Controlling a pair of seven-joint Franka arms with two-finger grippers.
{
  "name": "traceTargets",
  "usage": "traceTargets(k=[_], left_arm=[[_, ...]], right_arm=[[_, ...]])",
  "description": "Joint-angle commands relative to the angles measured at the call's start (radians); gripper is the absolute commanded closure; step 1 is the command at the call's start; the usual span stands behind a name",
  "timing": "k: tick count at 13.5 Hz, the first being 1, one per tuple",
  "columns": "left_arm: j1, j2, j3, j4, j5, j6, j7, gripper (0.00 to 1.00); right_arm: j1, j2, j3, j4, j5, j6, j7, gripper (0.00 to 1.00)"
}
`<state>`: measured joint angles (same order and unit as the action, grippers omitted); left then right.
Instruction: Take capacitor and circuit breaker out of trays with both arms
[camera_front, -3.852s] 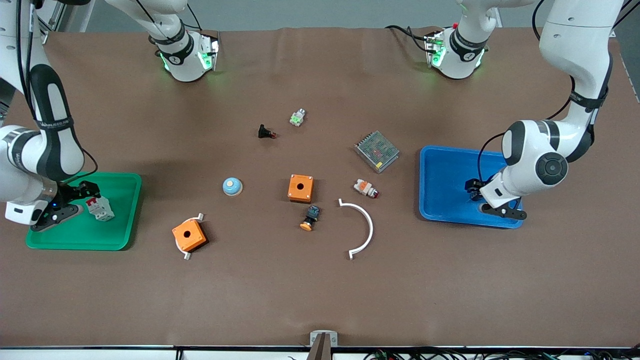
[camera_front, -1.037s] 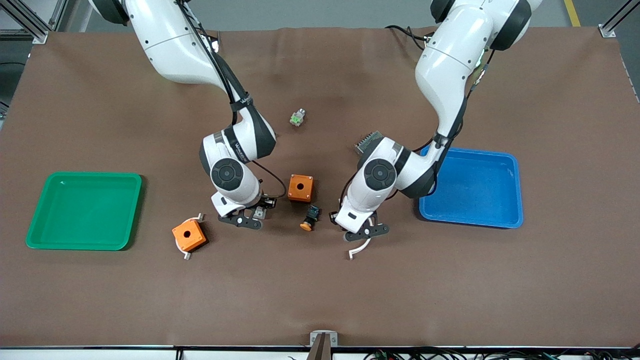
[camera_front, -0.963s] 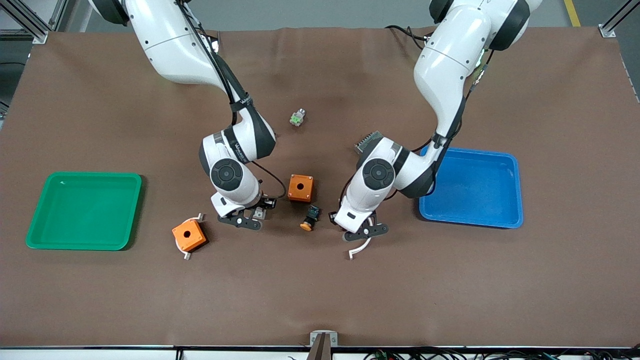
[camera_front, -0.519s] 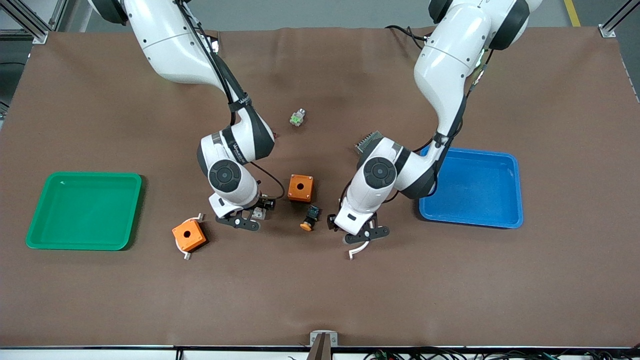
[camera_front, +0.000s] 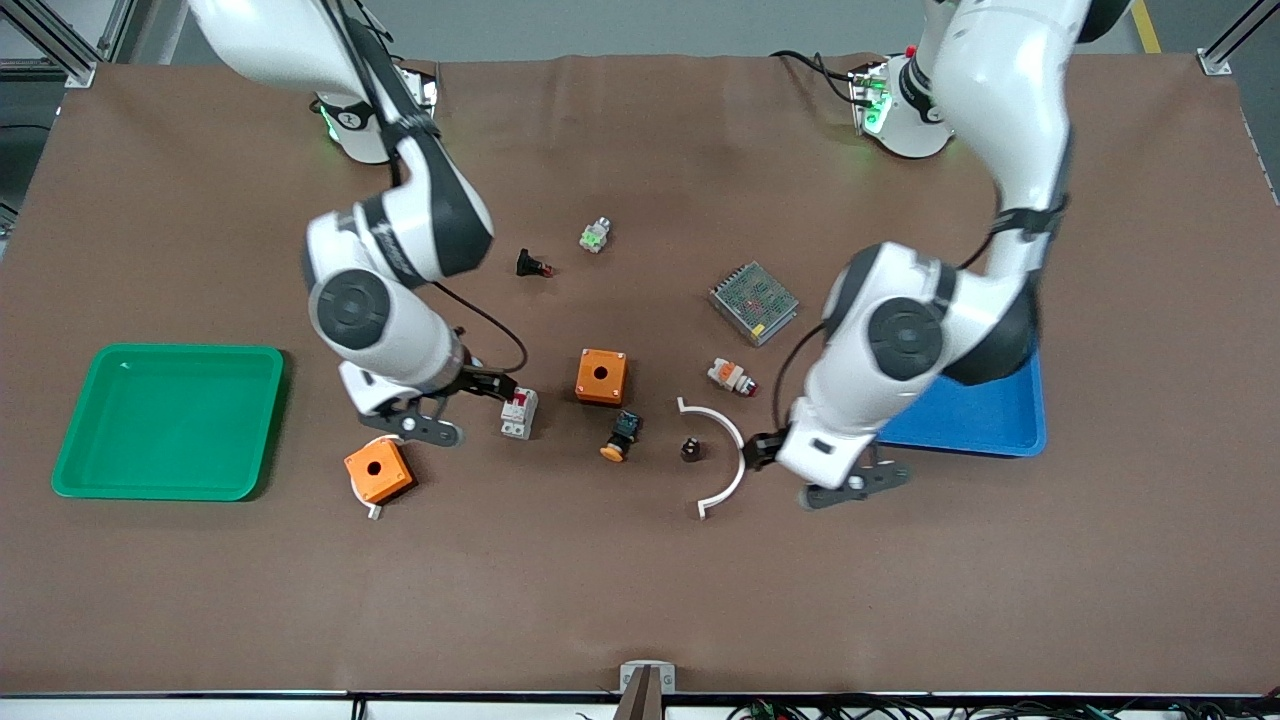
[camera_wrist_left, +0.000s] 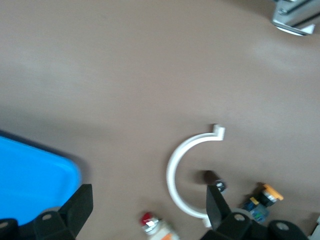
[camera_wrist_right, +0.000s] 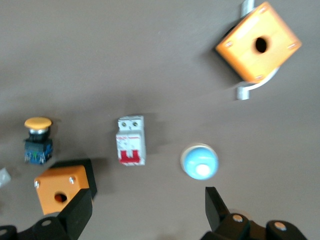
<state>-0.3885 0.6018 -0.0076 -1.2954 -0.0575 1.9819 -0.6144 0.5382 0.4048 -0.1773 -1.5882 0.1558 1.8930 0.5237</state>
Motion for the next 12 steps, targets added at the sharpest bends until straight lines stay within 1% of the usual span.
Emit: traceTargets(k=[1,2,3,5,8,9,11,12], left_arm=[[0.086,-0.117,-0.008,-0.048,0.043,-0.127,0.14,0.0],[0.123,-0.149,-0.008,-0.048,0.048,-0.174,0.215,0.0],[0.149,-0.181,-0.008,-0.058,0.05,-0.205,0.27,0.0],[0.21,-0.265,-0.008,-0.116,0.051,-0.216,0.378,0.0],[0.276,-0.446,-0.009,-0.272,0.086,-0.213,0.534,0.0],[0.283,-0.497,-0.011,-0.319,0.088,-0.206,0.567,0.0],[0.283,-0.594,-0.014,-0.416,0.09,-0.173,0.578,0.0],[0.281,-0.652,-0.017,-0.486,0.09,-0.143,0.578,0.0]], right_arm=[[-0.104,-0.121,0.012,-0.038,0.004,-0.09,-0.216,0.0],[-0.138,-0.154,0.012,-0.039,-0.021,-0.122,-0.29,0.0],[-0.176,-0.185,0.012,-0.041,-0.063,-0.161,-0.353,0.0],[-0.24,-0.249,0.012,-0.056,-0.093,-0.204,-0.45,0.0],[-0.319,-0.342,0.012,-0.107,-0.136,-0.206,-0.548,0.0],[-0.343,-0.368,0.012,-0.116,-0.15,-0.207,-0.582,0.0],[-0.403,-0.421,0.012,-0.157,-0.159,-0.206,-0.649,0.0],[-0.428,-0.444,0.012,-0.174,-0.159,-0.206,-0.668,0.0]])
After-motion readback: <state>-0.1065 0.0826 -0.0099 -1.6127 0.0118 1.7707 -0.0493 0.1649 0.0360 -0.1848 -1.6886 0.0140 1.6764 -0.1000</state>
